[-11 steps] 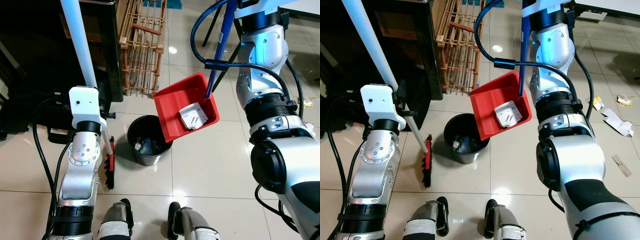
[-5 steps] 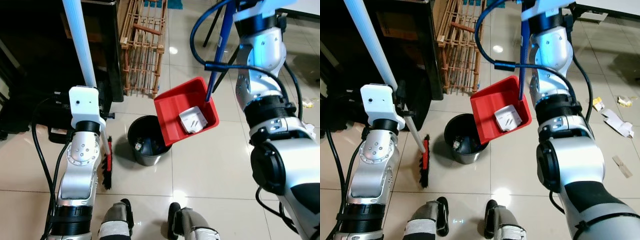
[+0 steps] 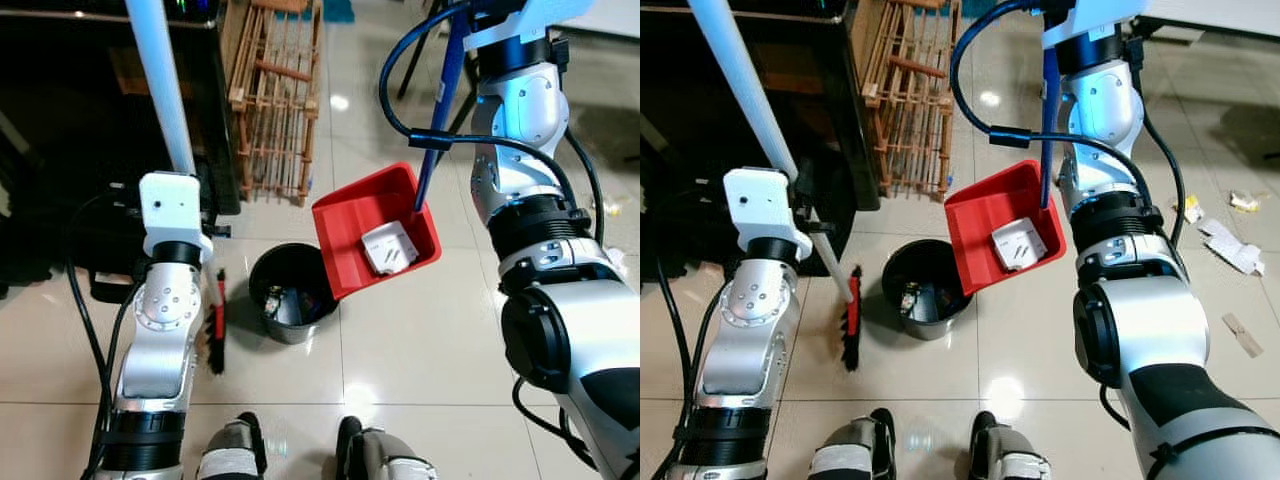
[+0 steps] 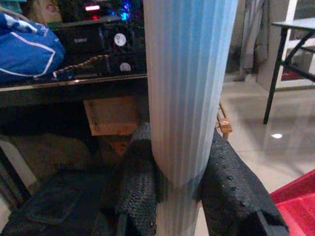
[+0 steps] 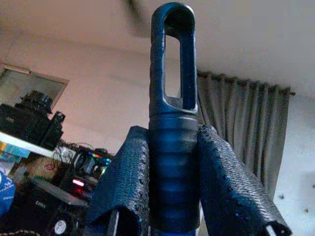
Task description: Sweep floor
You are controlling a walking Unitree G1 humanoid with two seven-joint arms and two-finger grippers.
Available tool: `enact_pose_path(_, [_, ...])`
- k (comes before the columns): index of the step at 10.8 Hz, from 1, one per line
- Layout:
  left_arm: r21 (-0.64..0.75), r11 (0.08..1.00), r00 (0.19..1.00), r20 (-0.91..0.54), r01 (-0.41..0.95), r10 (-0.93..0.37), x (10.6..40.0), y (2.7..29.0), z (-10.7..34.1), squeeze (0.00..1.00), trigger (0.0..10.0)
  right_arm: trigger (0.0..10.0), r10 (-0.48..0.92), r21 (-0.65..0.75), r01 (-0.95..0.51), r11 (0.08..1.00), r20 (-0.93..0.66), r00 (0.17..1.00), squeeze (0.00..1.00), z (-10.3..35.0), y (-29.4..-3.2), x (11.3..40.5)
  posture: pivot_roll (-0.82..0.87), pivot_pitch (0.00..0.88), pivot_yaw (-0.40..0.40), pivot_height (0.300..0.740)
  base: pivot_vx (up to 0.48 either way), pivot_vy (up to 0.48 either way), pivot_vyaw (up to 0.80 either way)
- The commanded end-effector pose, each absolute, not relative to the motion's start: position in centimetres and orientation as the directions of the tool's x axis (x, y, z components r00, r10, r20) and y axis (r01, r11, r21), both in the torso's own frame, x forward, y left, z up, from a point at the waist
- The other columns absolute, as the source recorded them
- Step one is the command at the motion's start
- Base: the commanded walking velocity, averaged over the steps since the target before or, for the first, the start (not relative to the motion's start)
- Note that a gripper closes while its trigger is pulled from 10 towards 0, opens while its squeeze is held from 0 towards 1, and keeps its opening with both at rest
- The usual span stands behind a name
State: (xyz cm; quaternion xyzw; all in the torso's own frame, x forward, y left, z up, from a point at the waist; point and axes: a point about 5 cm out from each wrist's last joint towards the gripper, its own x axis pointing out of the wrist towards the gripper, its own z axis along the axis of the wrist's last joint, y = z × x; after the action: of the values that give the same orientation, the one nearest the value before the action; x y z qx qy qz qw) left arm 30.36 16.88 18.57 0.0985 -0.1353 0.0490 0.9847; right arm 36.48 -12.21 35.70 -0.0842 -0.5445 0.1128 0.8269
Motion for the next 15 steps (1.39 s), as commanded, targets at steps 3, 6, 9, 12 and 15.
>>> enact_pose_path(3, [0.195, 0.976, 0.945, 0.325, -0.098, 0.03, 30.4, 16.3, 19.7, 0.0, 10.0, 10.0, 0.285, -0.278, -0.072, 0.958, 0.898, 0.334, 0.0, 36.6, -12.4, 35.9, 0.06, 0.179, -0.071, 0.74, 0.407, 0.0, 0.0])
enact_pose_path(6, [0.197, 0.976, 0.944, 0.329, -0.091, 0.022, 30.4, 16.2, 19.8, 0.0, 10.0, 10.0, 0.283, -0.276, -0.07, 0.959, 0.898, 0.337, 0.0, 36.4, -12.5, 35.9, 0.06, 0.172, -0.067, 0.74, 0.406, 0.0, 0.0])
enact_pose_path(9, [0.193, 0.977, 0.942, 0.335, -0.087, 0.018, 30.4, 16.2, 19.9, 0.0, 10.0, 10.0, 0.282, -0.275, -0.07, 0.959, 0.896, 0.344, 0.0, 36.3, -12.5, 35.9, 0.06, 0.181, -0.07, 0.74, 0.121, 0.0, 0.0])
enact_pose_path(12, [0.194, 0.977, 0.941, 0.337, -0.09, 0.02, 30.4, 16.2, 19.9, 0.0, 10.0, 10.0, 0.296, -0.284, -0.086, 0.955, 0.896, 0.332, 0.0, 36.9, -12.2, 35.9, 0.06, 0.185, -0.075, 0.74, 0.0, 0.0, 0.0])
enact_pose_path(15, [0.206, 0.974, 0.939, 0.342, -0.099, 0.023, 30.3, 16.3, 20.0, 0.0, 10.0, 10.0, 0.345, -0.334, -0.086, 0.939, 0.913, 0.217, 0.0, 37.6, -11.3, 34.6, 0.07, 0.19, -0.085, 0.74, 0.0, 0.0, 0.0])
